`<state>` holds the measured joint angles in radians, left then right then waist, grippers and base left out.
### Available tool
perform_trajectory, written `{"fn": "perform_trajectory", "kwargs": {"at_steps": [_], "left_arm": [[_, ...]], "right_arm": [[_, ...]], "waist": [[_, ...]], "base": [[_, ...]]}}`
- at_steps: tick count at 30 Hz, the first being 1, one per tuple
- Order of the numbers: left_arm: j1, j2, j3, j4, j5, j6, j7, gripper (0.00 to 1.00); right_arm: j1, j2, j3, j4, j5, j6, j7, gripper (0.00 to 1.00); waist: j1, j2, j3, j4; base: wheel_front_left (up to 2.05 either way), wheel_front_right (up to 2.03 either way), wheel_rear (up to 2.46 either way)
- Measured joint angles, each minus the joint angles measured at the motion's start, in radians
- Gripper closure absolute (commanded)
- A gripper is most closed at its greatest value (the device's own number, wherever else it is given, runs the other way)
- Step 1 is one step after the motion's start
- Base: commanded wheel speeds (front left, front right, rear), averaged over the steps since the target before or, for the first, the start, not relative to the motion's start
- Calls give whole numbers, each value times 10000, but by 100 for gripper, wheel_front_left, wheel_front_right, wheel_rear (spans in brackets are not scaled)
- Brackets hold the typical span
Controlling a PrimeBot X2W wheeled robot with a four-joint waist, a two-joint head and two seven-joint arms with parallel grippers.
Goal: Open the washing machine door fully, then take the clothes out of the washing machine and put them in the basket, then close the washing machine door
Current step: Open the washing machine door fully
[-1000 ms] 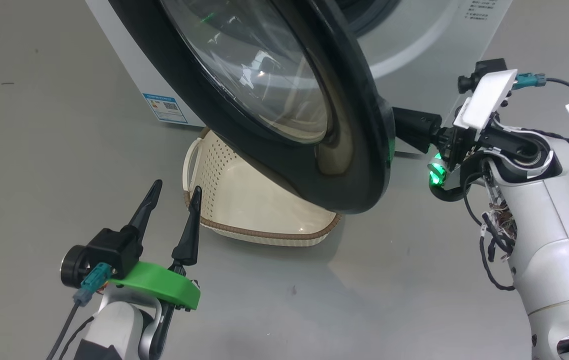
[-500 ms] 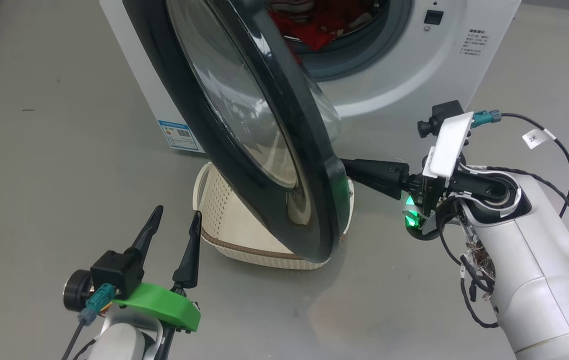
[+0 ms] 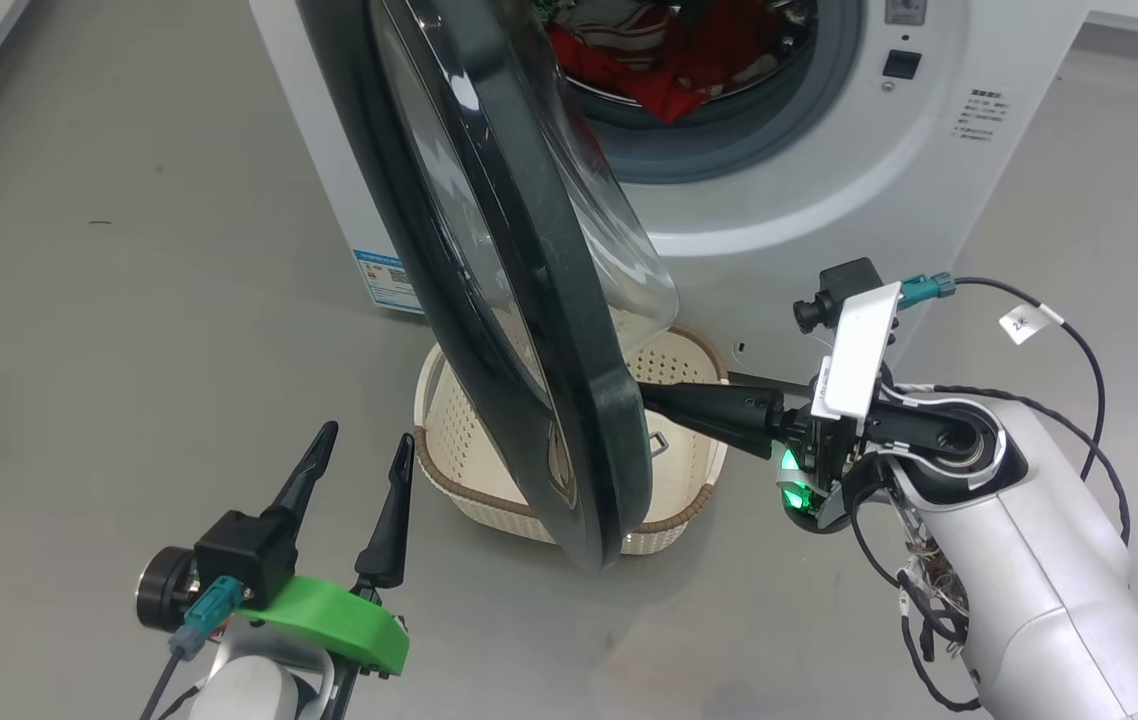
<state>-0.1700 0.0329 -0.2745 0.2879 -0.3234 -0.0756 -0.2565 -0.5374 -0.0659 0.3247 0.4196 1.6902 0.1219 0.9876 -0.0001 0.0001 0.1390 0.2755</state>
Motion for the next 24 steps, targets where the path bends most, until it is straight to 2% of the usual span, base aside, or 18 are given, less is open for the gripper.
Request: {"fn": "perform_trajectory", "kwargs": {"at_steps": [24], "left_arm": [[125, 6, -238, -84, -21, 102, 0, 0]], "right_arm": [[550, -10, 1599, -861, 1039, 0, -888, 100]], "waist": [[0, -1, -74, 1323]], "base": [[0, 0, 0]]}}
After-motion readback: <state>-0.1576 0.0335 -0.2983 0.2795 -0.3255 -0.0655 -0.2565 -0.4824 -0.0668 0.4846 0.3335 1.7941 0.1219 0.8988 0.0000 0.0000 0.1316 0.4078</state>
